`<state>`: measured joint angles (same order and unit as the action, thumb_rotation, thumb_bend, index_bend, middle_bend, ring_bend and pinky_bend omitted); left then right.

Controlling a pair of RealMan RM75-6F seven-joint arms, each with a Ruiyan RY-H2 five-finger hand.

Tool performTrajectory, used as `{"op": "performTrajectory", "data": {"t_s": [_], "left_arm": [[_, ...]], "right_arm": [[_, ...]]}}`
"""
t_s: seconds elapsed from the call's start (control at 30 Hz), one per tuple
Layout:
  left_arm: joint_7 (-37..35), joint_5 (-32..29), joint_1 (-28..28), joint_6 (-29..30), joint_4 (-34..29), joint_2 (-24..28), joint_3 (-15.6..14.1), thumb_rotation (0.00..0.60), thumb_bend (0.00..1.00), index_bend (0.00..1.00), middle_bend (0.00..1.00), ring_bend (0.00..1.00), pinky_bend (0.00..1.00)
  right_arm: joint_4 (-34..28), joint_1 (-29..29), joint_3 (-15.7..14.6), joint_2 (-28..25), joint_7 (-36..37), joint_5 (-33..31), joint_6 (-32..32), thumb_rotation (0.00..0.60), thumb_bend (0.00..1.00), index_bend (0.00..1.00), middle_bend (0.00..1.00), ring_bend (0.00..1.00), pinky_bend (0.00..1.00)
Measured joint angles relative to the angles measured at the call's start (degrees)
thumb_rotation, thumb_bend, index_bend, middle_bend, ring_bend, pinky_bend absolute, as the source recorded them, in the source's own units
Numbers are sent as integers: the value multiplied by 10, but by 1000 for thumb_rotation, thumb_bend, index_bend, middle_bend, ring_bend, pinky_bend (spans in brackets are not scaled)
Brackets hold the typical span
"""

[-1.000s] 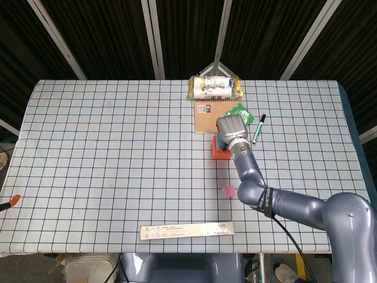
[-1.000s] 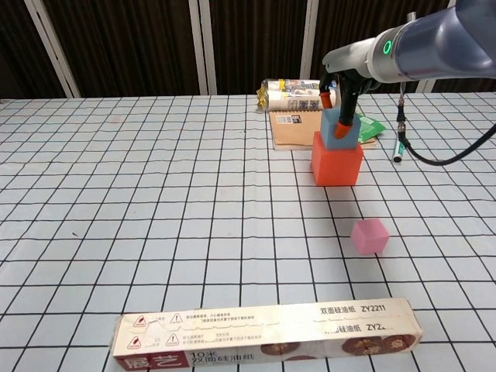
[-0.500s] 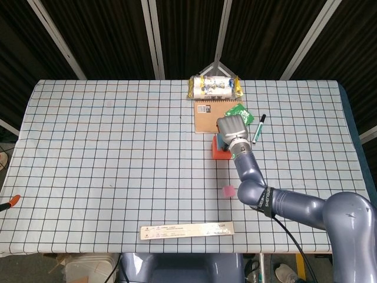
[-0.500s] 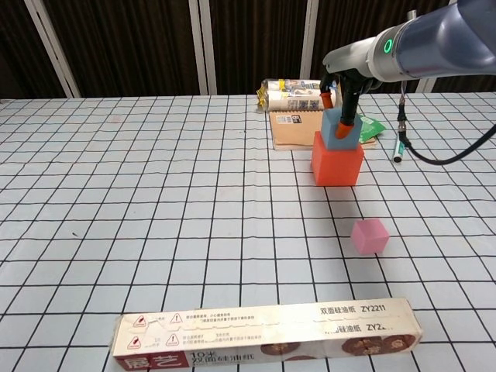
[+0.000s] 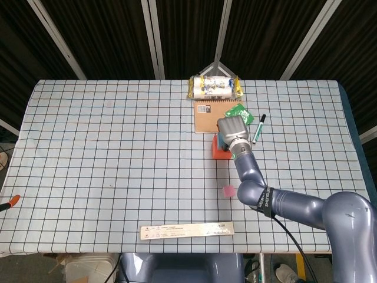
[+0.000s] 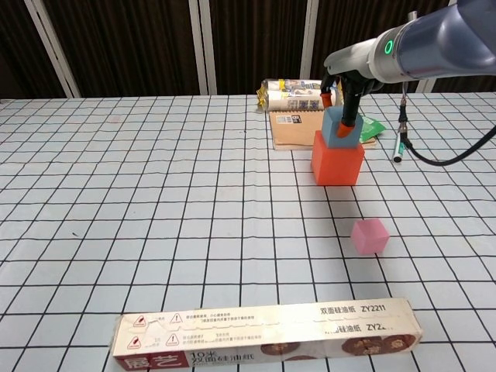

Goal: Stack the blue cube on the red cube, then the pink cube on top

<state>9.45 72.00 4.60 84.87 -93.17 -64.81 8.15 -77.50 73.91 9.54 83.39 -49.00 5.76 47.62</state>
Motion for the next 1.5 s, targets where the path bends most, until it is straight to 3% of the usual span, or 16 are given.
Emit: {"op": "performTrajectory", "data": {"t_s": [0.27, 0.7, 0.9, 1.2, 1.5], "left_arm": [[0, 0, 0, 1, 0, 0, 0, 600, 164, 34, 0, 0, 0], [-1, 2, 0, 0, 0, 0, 0, 600, 165, 34, 0, 0, 0], [-7, 1, 1, -3, 1, 2, 0, 600, 164, 34, 0, 0, 0], [-21, 8, 2, -10, 1, 7, -3, 600, 164, 34, 0, 0, 0], [-38, 31, 0, -8, -2, 13, -12, 600, 165, 34, 0, 0, 0]], "right_arm": [[-3, 1, -3, -2, -2, -2, 2, 600, 195, 426, 1000, 1000, 1000], [-20, 17, -19, -16, -41, -43, 2, 600, 150, 247, 1000, 1000, 1000], [-45, 19, -15, -32, -39, -49, 12, 600, 150, 236, 1000, 1000, 1000], [-171, -7, -15, -115, -20, -21, 78, 600, 150, 236, 1000, 1000, 1000], [-353, -112, -48, -267, 44, 100, 216, 600, 150, 286, 1000, 1000, 1000]]}}
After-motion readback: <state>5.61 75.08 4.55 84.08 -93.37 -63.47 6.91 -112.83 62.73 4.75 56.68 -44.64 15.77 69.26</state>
